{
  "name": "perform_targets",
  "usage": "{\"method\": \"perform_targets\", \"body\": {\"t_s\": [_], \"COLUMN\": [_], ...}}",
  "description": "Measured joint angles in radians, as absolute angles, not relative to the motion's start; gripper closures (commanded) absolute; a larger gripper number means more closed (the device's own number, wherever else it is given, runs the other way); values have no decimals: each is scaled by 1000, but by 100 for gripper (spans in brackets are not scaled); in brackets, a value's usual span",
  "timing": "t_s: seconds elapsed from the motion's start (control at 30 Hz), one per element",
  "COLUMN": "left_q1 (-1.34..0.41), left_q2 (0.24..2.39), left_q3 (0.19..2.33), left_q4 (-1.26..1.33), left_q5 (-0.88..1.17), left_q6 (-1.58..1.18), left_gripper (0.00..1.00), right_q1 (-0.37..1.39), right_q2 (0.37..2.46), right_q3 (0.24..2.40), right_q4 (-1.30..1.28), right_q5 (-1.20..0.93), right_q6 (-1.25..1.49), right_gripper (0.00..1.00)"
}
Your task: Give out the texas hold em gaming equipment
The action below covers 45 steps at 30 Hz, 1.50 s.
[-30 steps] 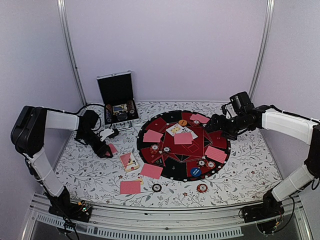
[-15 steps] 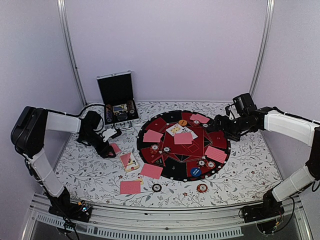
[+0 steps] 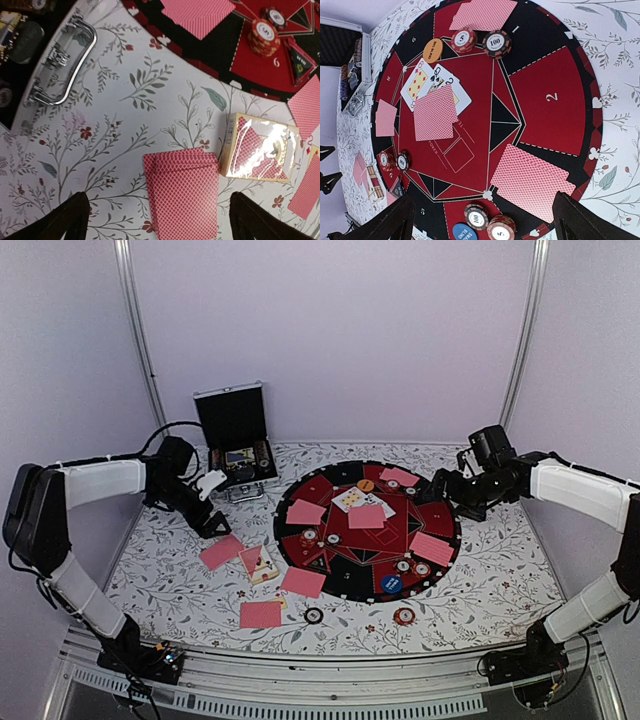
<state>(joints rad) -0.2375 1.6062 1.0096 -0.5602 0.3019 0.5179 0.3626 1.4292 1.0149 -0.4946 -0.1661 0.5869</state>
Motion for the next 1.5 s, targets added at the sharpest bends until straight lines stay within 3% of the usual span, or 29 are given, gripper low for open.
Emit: {"method": "perform_targets", "body": {"t_s": [0.2, 0.43, 0.7, 0.93, 1.5], "left_q1": [-226, -120, 166, 201, 184], "left_q2": [1456, 1333, 1270, 1179, 1349], "left_q3": [1075, 1062, 872, 535, 221], "left_q4": [-551, -433, -157, 216, 967], "left_q5": [226, 121, 257, 352, 422], "left_q6": [479, 413, 270, 169, 24], "left_gripper": [0, 0, 0, 0, 0], "right_q1": [328, 267, 265, 265, 254], "right_q2": [1414, 1329, 1114, 1015, 1343], "right_q3": [1030, 995, 665, 340, 70], "right_q4": [-509, -422, -27, 429, 1344], "right_q5": [-108, 130, 453, 612, 689], "right_q6": [585, 548, 427, 242, -30], "right_gripper": [1, 1, 1, 1, 1]}}
